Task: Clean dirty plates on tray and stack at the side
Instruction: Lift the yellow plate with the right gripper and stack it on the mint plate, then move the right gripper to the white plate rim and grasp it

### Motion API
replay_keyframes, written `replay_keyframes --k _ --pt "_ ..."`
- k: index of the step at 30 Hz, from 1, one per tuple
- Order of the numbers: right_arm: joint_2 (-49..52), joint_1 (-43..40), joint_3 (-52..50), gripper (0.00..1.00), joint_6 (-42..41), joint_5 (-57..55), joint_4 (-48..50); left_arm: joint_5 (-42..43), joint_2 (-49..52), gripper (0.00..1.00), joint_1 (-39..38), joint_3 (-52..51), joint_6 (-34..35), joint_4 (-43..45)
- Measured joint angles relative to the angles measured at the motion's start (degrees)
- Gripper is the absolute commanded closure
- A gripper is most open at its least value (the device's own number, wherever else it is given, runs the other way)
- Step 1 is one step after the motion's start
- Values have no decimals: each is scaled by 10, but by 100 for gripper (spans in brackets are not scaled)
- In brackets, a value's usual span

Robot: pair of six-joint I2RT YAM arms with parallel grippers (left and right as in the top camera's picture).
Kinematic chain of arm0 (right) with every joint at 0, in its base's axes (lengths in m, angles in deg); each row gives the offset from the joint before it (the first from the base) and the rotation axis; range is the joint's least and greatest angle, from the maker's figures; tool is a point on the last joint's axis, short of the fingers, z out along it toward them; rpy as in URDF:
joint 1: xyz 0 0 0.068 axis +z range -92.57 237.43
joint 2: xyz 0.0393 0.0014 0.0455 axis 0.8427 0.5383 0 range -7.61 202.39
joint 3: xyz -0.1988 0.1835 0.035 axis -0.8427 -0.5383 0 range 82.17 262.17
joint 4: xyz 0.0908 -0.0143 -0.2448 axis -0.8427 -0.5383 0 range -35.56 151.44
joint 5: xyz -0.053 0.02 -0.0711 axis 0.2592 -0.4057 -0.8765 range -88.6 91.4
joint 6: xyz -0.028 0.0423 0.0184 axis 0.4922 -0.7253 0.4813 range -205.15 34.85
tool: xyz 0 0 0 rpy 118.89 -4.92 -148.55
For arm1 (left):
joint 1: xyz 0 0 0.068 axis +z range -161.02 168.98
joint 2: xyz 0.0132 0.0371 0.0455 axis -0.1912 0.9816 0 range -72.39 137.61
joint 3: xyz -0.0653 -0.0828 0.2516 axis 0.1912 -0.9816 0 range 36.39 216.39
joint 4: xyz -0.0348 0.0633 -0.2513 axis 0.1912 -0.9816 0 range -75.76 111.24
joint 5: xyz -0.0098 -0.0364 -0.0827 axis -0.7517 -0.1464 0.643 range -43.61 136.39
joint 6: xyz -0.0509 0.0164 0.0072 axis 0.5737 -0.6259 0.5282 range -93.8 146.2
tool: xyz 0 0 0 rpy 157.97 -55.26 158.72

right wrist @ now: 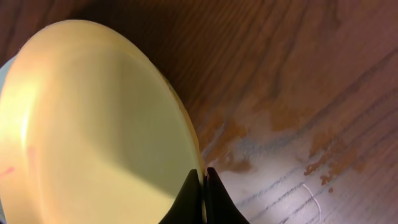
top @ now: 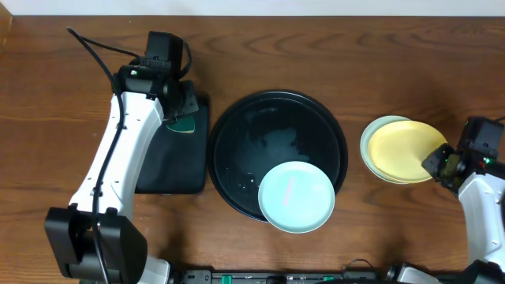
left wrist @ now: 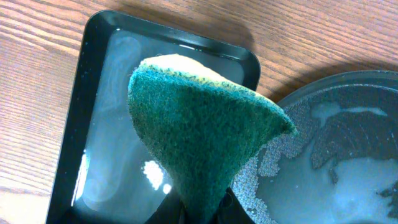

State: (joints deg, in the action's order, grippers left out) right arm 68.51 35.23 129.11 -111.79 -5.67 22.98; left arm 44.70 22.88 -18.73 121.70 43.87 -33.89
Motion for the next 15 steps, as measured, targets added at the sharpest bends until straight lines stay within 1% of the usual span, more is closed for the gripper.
replay_keyframes --k 2,3,4,5,7,9,13,15 --pt "0 0 -2 89 -2 -3 5 0 0 93 0 0 0 0" --pt "0 0 -2 79 -4 -5 8 0 0 93 0 0 0 0" --pt "0 -1 -2 75 -4 -6 12 0 0 93 0 0 0 0" --pt "0 -1 -2 69 -2 -6 14 0 0 92 0 0 0 0" --pt "0 -1 -2 62 2 -3 17 0 0 92 0 0 0 0" --pt "0 0 -2 59 17 16 22 0 0 93 0 0 0 0" --pt "0 12 -2 59 49 76 18 0 0 93 0 0 0 0" --pt "0 26 -2 59 67 124 10 0 0 93 0 0 0 0"
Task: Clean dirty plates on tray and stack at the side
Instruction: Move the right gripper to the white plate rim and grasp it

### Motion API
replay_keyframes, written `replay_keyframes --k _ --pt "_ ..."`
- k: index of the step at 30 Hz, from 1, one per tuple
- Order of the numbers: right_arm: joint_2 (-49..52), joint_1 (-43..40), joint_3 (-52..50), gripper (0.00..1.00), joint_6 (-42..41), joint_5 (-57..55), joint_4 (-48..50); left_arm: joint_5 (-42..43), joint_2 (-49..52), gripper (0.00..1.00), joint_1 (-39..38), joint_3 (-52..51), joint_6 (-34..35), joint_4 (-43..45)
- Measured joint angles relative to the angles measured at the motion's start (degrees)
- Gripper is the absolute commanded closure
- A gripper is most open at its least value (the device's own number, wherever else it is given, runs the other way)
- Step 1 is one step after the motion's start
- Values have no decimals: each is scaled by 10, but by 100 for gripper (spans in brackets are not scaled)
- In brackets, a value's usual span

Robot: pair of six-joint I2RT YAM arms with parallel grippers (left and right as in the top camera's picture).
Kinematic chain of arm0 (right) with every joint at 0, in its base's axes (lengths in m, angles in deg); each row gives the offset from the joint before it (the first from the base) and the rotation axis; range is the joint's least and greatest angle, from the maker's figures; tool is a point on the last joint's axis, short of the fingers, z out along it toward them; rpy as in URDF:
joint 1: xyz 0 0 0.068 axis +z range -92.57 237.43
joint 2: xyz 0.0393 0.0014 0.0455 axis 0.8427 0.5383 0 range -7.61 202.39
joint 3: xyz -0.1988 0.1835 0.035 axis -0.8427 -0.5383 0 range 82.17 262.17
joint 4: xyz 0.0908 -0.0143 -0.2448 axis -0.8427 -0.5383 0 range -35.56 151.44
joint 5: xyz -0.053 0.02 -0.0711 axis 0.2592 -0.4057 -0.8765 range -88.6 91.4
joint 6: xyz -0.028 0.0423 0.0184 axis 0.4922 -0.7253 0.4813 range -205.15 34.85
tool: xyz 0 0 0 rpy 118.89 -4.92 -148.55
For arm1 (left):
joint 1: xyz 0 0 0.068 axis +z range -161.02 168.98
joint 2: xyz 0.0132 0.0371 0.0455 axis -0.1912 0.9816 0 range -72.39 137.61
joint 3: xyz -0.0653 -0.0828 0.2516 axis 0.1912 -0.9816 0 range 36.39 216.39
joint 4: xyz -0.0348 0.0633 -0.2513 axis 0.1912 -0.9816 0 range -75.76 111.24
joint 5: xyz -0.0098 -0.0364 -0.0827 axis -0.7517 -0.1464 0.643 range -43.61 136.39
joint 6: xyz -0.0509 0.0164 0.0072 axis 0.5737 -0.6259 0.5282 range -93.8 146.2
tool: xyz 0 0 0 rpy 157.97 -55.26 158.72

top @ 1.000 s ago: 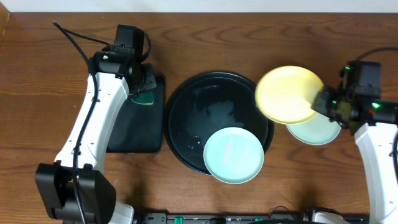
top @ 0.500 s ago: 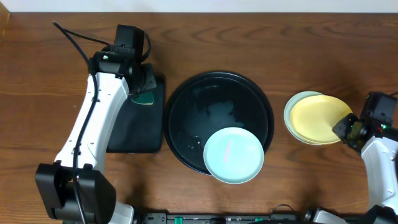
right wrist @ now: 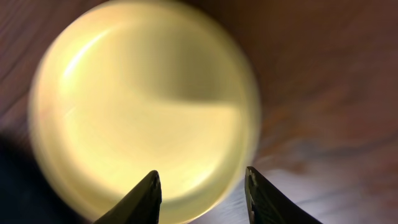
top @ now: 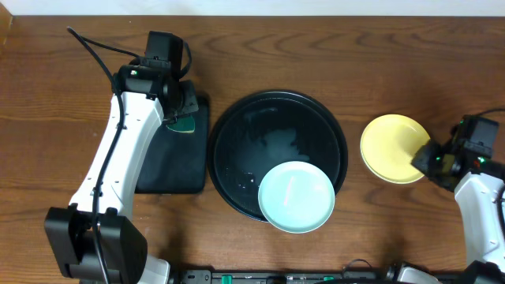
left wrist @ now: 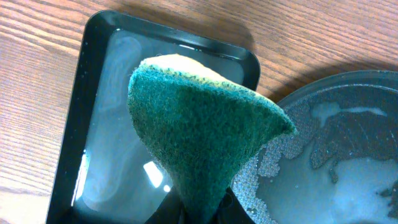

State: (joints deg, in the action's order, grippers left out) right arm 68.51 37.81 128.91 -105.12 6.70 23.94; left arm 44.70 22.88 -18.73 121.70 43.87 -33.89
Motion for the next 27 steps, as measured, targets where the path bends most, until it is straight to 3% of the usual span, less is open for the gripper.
replay_keyframes --k 7,13,20,27 --pt "0 112 0 51 50 116 -49 0 0 93 0 0 0 0" --pt "10 230 0 49 80 112 -95 0 0 93 0 0 0 0" --pt "74 295 0 60 79 108 -121 0 0 92 0 0 0 0" --pt "110 332 0 61 76 134 -122 0 0 93 0 0 0 0"
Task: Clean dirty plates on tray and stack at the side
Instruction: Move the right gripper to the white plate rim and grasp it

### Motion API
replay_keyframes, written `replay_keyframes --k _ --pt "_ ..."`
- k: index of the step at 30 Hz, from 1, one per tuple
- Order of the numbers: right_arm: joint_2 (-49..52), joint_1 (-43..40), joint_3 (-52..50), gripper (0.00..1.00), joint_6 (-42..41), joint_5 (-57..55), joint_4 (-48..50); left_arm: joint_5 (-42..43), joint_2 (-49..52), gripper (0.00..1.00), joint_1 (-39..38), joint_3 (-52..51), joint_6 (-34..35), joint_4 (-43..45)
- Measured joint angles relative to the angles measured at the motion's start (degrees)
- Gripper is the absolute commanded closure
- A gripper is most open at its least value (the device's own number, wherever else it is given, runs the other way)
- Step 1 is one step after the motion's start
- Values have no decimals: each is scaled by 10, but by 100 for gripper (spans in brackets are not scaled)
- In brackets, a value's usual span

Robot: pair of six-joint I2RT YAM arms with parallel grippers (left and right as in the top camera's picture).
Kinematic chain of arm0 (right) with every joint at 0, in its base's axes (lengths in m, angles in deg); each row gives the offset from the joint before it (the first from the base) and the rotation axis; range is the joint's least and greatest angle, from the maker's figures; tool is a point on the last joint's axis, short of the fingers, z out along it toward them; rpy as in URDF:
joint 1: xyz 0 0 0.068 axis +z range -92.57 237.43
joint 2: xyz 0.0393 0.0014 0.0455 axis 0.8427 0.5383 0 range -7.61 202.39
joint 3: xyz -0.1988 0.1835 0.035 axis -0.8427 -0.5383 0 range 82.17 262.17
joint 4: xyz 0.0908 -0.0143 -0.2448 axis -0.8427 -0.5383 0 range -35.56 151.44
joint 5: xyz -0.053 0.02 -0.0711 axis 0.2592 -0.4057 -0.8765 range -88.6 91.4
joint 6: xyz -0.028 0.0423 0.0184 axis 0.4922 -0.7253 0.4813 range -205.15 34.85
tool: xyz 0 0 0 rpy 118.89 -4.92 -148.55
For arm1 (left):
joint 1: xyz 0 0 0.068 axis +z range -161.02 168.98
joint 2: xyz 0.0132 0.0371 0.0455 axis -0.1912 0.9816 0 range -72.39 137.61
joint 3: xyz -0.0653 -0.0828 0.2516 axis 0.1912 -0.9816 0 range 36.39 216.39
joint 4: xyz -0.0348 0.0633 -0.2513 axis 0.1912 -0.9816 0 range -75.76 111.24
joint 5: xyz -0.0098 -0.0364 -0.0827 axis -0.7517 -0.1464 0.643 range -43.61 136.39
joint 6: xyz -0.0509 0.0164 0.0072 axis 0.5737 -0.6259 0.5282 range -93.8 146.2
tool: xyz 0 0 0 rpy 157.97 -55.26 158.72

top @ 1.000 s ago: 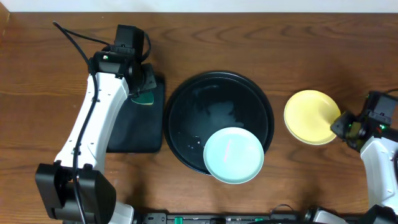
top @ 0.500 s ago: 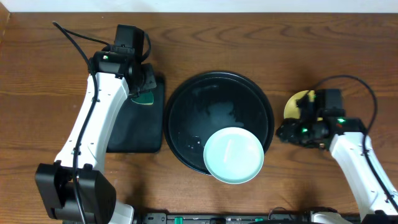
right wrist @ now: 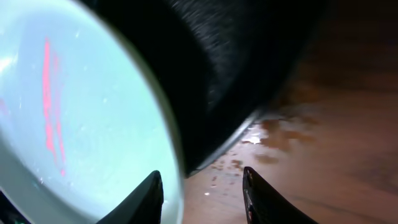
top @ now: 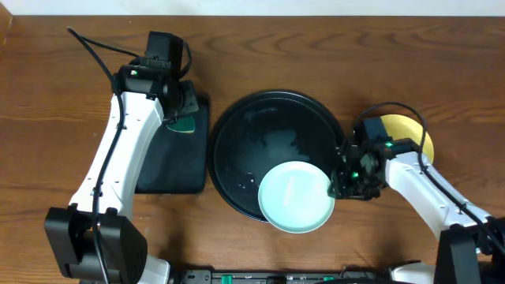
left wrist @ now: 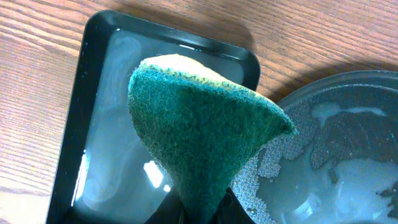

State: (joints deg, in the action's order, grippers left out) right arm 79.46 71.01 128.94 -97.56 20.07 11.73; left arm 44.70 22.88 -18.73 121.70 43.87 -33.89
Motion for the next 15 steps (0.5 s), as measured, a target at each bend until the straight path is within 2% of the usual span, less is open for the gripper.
replay_keyframes --k 6,13,15 --pt "0 5 0 71 -10 10 1 0 0 92 0 0 0 0" --pt "0 5 -5 75 -24 16 14 0 0 93 0 0 0 0" --pt "0 5 -16 81 -28 18 19 0 0 93 0 0 0 0"
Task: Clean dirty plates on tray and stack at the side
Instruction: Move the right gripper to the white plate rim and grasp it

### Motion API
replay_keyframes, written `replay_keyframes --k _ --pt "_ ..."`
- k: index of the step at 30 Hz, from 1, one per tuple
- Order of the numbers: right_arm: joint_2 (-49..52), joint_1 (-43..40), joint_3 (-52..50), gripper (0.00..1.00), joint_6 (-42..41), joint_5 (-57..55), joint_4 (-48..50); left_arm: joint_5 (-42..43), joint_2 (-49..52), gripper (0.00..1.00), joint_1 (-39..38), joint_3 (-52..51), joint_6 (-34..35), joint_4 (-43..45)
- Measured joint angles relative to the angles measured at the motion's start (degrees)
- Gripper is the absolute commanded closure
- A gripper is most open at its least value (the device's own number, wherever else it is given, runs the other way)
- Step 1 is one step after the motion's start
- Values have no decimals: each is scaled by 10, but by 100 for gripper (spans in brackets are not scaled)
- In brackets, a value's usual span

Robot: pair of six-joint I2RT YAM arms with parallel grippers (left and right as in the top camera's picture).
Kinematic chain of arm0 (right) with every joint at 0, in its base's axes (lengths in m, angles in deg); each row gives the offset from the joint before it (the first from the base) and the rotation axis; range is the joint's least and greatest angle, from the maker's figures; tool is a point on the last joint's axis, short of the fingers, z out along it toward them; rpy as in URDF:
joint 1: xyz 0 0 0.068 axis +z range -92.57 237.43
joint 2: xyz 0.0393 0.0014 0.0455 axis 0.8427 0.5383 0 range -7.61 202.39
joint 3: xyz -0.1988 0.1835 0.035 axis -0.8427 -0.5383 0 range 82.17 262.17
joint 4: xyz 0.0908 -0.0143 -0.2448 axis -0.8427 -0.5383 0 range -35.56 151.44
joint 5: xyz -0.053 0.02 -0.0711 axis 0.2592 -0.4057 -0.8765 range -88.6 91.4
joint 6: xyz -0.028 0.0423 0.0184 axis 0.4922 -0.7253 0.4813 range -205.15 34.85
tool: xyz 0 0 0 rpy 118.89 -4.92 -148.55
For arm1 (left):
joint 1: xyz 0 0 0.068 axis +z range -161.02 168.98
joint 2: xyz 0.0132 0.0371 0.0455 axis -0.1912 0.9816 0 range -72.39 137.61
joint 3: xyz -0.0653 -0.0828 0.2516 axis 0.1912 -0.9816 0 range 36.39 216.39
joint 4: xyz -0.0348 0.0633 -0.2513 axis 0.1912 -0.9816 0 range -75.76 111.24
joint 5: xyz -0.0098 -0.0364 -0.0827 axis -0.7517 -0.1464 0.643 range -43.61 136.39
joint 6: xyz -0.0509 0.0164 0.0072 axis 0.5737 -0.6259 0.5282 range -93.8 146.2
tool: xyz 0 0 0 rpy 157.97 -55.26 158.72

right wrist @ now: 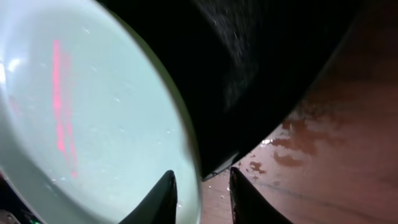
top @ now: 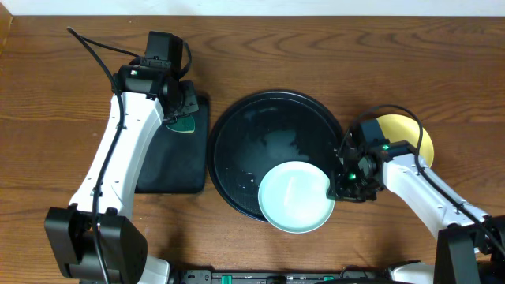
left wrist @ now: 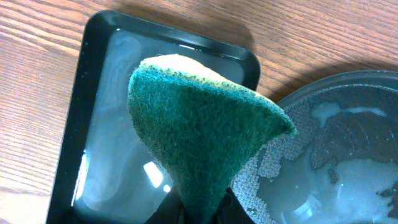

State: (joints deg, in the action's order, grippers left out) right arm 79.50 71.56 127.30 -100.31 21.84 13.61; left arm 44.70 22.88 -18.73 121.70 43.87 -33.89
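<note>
A pale blue-green plate [top: 296, 197] with a red streak [right wrist: 62, 93] lies on the front right rim of the round black tray [top: 237, 150]. My right gripper [right wrist: 200, 190] is open at the plate's right edge [top: 335, 183]. One finger is over the plate and the other outside it, with the rim between them. A yellow plate [top: 412, 132] lies on the table at the right, partly hidden by the right arm. My left gripper [left wrist: 202, 208] is shut on a folded green sponge [left wrist: 199, 137] above the small rectangular tray [left wrist: 99, 130].
The rectangular black tray [top: 170, 162] holds a film of water and stands left of the round tray. Foamy water lies in the round tray [left wrist: 348, 155]. Wet patches mark the wooden table [right wrist: 323, 168] beside the round tray.
My right gripper's fingers now stand closer together around the pale plate's rim, a little further onto the plate. The left arm and the sponge have not moved.
My right gripper was shut on the yellow plate's rim, holding it tilted over a pale plate at the right. Then it was open with the yellow plate lying flat there. Later it stood open at the pale plate on the round tray, and now its fingers straddle that rim.
</note>
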Motion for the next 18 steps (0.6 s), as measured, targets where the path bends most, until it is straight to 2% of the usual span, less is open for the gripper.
replay_keyframes --k 3,5,18 --pt "0 0 -23 95 -9 6 5 0 0 93 0 0 0 0" --pt "0 0 -24 99 -14 18 6 0 0 93 0 0 0 0" --pt "0 3 2 99 -24 26 14 0 0 93 0 0 0 0"
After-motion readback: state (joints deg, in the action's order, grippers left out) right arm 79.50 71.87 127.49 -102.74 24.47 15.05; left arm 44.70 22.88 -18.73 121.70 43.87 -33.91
